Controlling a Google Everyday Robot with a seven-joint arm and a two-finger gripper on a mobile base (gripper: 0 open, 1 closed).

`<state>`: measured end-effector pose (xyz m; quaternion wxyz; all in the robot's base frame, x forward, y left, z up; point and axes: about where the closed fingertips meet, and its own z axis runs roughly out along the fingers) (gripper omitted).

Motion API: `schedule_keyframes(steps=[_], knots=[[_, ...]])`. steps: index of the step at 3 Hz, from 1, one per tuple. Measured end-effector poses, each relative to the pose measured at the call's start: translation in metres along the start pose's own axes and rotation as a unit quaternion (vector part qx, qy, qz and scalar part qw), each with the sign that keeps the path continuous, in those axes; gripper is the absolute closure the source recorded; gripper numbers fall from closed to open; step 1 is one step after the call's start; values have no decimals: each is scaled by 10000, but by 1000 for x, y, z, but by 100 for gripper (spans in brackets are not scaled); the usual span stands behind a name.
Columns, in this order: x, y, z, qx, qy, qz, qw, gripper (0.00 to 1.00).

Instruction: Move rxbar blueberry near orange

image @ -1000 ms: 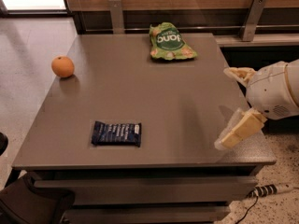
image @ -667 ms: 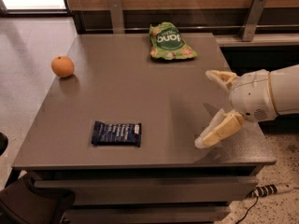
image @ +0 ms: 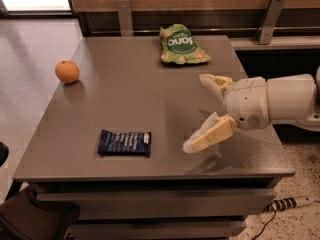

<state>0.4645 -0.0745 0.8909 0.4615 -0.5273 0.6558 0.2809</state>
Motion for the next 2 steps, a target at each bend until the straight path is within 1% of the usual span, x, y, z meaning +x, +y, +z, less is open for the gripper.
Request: schedule_keyframes(steps=[1, 2], knots=[[-2, 1, 2, -3, -32, 16, 10000, 0], [5, 5, 20, -117, -148, 117, 9998, 0]])
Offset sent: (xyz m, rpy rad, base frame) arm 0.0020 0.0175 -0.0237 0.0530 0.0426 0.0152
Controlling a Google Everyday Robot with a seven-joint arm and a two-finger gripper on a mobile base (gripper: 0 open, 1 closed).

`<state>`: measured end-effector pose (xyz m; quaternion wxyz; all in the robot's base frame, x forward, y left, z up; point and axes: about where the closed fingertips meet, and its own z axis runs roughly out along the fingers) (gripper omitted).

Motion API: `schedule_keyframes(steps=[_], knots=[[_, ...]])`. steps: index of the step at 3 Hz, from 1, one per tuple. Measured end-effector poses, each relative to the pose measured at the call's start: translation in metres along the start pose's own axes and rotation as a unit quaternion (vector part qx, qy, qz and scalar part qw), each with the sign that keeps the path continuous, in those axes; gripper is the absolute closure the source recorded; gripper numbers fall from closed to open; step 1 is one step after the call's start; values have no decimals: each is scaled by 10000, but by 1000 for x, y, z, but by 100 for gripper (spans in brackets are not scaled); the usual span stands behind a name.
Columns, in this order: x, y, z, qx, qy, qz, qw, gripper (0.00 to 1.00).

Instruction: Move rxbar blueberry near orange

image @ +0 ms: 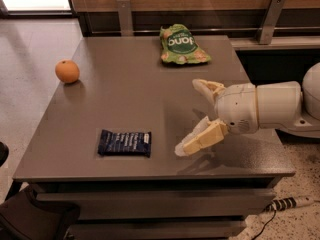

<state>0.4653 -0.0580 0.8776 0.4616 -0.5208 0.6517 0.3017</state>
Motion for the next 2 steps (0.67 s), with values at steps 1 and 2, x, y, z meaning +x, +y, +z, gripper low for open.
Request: schedule_keyframes(steps=[1, 2], knots=[[7, 5, 26, -107, -181, 91, 9997, 0], [14, 12, 54, -200, -319, 144, 9992, 0]])
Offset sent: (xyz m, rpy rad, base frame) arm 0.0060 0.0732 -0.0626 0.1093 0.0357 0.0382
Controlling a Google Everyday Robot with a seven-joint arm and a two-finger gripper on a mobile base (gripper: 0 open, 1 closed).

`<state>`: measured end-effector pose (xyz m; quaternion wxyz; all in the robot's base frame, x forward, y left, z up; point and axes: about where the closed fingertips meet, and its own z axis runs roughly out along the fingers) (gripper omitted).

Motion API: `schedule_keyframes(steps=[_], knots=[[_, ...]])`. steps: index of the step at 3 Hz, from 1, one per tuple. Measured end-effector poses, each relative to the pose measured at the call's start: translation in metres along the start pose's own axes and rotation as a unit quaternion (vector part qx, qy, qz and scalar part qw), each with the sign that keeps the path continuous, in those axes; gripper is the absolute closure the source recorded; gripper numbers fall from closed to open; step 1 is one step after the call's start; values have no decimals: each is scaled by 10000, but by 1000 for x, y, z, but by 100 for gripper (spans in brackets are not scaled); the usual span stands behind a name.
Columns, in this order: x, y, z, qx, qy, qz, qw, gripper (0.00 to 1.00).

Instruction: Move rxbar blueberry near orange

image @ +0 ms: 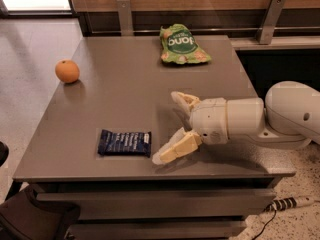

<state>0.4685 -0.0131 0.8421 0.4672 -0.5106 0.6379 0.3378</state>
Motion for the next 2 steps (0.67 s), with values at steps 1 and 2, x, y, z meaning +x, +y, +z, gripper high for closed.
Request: schedule_keyframes(steps=[1, 2], knots=[[8, 12, 31, -155, -151, -50, 9998, 0], [10, 22, 48, -276, -160, -170, 9993, 0]])
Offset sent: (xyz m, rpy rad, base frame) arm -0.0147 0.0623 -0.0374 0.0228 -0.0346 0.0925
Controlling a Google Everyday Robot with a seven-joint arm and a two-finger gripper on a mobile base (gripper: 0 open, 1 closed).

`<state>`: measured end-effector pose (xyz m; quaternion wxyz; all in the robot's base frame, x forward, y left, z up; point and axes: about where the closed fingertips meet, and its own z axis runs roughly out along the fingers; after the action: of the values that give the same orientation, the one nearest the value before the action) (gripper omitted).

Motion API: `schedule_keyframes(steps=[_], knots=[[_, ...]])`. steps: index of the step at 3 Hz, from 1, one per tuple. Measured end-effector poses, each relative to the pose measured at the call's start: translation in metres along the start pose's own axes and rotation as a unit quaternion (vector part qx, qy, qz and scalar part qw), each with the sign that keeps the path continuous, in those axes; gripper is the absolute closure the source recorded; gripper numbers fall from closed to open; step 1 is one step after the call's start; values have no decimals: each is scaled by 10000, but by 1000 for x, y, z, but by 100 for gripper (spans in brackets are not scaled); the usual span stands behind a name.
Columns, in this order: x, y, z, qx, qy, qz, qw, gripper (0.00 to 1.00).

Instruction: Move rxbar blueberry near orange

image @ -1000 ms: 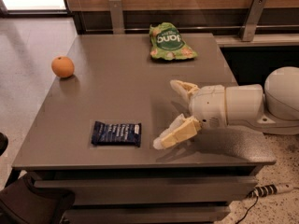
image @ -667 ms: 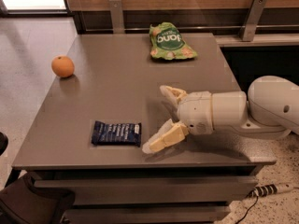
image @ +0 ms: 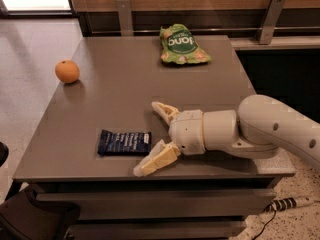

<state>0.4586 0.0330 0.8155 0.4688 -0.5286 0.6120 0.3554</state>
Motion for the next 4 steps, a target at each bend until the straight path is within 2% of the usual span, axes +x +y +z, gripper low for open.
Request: schedule_keyframes(steps=[1, 4], knots=[[-1, 7, 15, -172, 17, -121, 9998, 0], [-5, 10, 19, -218, 21, -155, 9996, 72]])
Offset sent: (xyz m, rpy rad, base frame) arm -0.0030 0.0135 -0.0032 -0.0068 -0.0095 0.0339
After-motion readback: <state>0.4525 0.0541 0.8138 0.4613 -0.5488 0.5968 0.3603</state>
